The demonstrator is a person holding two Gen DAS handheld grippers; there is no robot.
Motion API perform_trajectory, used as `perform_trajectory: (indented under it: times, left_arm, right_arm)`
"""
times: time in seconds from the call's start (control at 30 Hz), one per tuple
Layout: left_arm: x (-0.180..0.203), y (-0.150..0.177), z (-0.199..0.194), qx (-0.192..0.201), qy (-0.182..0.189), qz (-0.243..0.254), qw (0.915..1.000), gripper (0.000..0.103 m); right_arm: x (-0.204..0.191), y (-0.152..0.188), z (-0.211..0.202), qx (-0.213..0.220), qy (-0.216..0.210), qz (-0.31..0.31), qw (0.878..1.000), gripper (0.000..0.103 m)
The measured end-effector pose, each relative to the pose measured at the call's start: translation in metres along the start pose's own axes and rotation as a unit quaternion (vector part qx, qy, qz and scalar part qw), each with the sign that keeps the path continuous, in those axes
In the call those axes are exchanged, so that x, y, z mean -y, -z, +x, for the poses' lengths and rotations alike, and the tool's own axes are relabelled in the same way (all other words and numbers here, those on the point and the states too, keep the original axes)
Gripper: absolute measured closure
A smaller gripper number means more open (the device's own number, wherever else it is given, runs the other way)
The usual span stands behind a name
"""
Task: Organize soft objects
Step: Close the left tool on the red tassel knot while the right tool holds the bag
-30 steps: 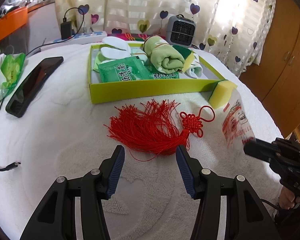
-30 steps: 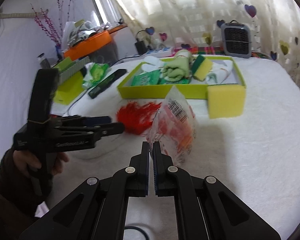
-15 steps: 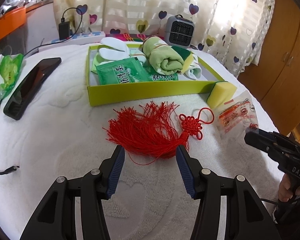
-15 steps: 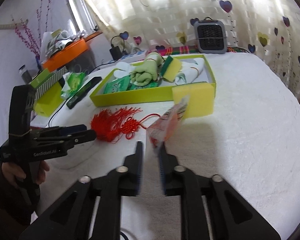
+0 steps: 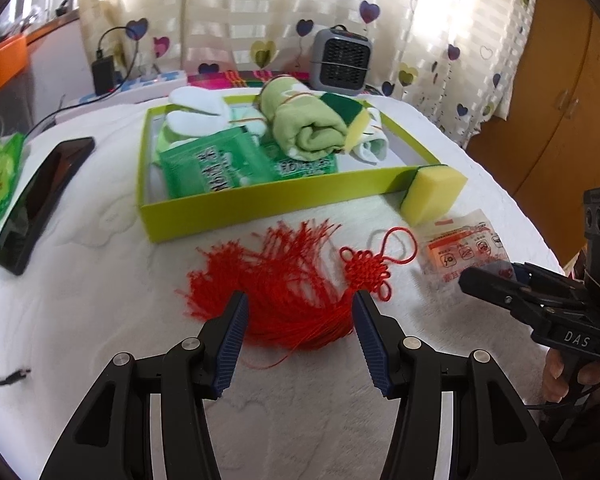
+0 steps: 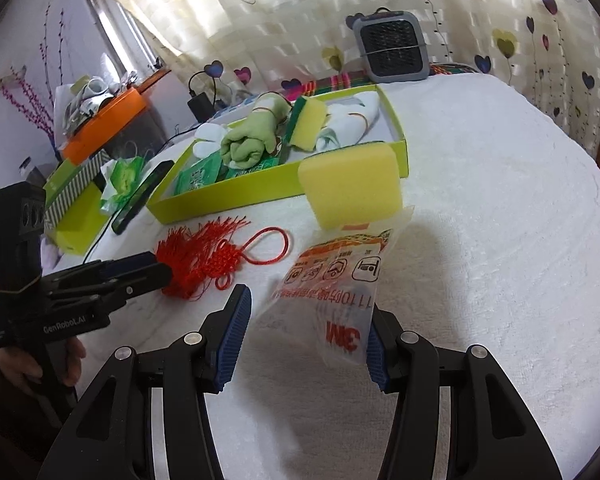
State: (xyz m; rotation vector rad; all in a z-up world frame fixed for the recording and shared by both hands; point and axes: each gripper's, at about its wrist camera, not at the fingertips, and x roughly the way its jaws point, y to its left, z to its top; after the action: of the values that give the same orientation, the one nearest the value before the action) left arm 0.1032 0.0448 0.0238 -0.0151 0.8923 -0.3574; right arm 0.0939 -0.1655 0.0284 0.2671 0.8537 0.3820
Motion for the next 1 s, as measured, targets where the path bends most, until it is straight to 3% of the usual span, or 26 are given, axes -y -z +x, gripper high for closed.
perform_trajectory:
  times: [0.1,0.2,0.57,1.0]
  left_arm:
    - [0.005,-0.004,0.004,-0.001,0.003,0.008,1.0,0.05]
    - [0.01,-0.007,0.009,-0.006,0.005,0.017,0.9998,0.05]
    - [0.014,-0.012,0.023,-0.022,-0.001,0.03,0.9993,0.05]
    - [0.026,-0.005,0.019,-0.026,0.001,0.056,0.9981,0.05]
  right_arm:
    - [0.0,-0.001,0.002,-0.001,0.006,-0.003,1.0,0.051]
    - [-0.001,-0.001,0.005,-0.01,0.004,-0.008,1.0,0.062]
    - [0.007,-0.003,0.01,-0.019,-0.005,0.008,1.0,0.078]
    - [0.013,-0.002,0.008,-0.014,-0.029,0.023,0.999,0.089]
